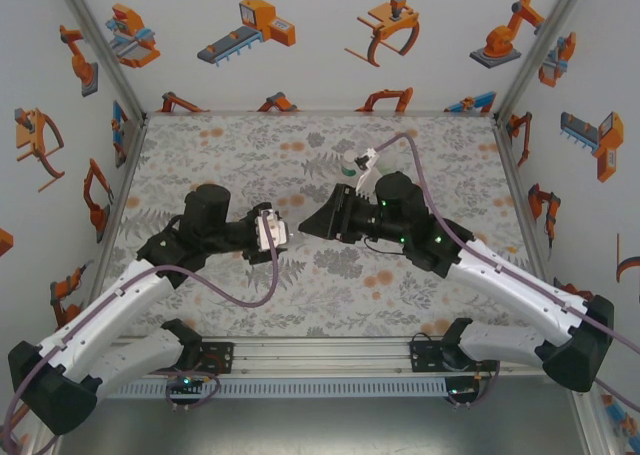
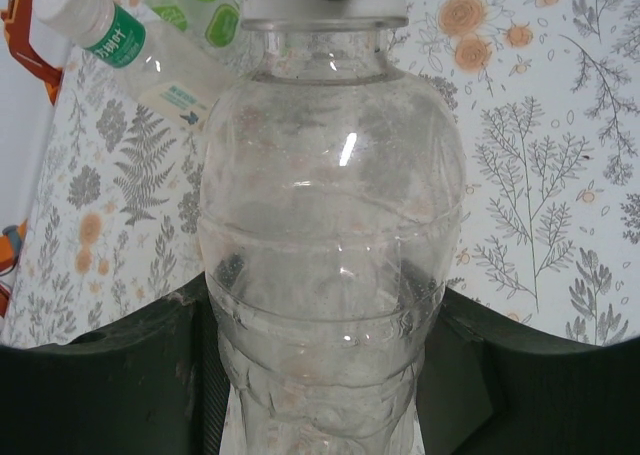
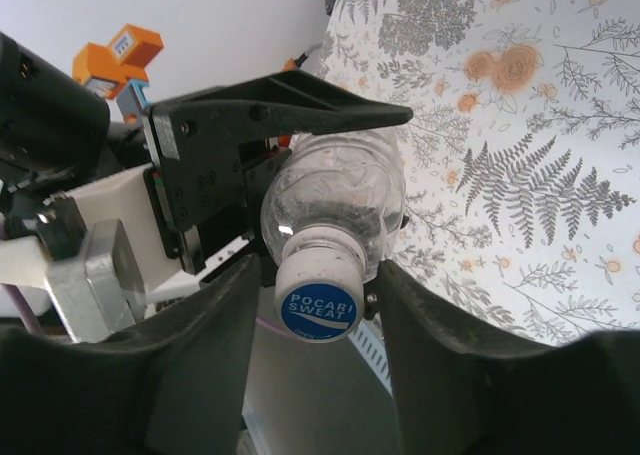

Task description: Screw on the bottle caps

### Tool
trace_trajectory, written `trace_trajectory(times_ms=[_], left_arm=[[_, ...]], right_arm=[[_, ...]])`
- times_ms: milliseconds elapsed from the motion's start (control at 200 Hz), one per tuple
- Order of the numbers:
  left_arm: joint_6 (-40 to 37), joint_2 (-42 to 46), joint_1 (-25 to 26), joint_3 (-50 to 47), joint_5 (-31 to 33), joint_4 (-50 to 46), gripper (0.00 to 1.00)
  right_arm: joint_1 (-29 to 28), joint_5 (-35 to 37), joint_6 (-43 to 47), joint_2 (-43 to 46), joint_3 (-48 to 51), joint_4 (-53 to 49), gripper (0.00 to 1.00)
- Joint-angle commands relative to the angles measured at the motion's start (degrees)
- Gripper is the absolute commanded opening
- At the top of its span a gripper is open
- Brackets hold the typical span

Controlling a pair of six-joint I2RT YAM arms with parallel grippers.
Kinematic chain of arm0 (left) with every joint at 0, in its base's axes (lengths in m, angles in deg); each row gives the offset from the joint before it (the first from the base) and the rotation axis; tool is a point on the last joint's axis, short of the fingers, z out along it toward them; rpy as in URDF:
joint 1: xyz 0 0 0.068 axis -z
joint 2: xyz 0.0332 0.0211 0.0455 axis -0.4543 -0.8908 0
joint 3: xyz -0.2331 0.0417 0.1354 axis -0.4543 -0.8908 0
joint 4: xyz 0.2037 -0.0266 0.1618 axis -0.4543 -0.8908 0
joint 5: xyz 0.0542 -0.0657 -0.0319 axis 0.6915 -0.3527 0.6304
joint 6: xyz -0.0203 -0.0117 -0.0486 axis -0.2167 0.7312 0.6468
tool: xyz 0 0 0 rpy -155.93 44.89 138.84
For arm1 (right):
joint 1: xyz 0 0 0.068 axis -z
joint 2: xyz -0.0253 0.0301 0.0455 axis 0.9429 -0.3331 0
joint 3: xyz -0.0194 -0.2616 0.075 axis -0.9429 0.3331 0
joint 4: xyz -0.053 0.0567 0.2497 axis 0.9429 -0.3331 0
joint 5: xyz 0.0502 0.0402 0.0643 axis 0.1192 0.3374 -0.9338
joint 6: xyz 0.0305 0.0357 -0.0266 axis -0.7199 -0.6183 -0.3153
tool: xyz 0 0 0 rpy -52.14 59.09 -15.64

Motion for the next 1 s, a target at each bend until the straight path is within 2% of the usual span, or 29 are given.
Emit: trace_trajectory(times_ms=[0,130,340,456,551,686,771,876,991], left_arm=[[0.9,-0.26,0.22,2.09,-1.9,1.72,0.0],[0.92,-0.27,0.26,2.18,-1.97,1.7,0.0],[0.72,0.23,0.24,2.09,-2.41,1.64,0.0],[0.64,0.52,0.26,2.09,-2.68,1.64,0.0],[0.72,0.56,0.26,2.09,-2.69,1.64,0.0],[0.72,0.72,0.26,2.09,-3.65,1.62,0.0],[0.31,0.66,0.21,2.11,-5.13,1.34,0.0],[-0.22,0.57,0.26,2.35,-6.66,0.46,0.0],[-0.77,0.45,0.2,2.52,-8.62,-0.2,0.0]], right_arm=[[-0.37,-0.54,2.29,1.6,-2.16,-2.58,0.55],[-0.37,0.35,6.3,2.71,-4.39,-6.57,0.59],[-0.37,5.6,15.81,5.78,-7.38,-12.65,0.61],[-0.37,6.93,21.15,7.02,-8.22,-13.69,0.6],[-0.37,4.6,26.68,7.75,-7.56,-12.07,0.56],[-0.45,0.52,41.22,11.64,-1.71,-5.74,0.53],[-0.46,-4.69,56.15,14.57,2.16,-1.61,0.54],[-0.45,-9.89,70.97,14.64,1.12,-4.04,0.54],[-0.46,-13.02,82.6,11.49,-2.88,-9.84,0.54]])
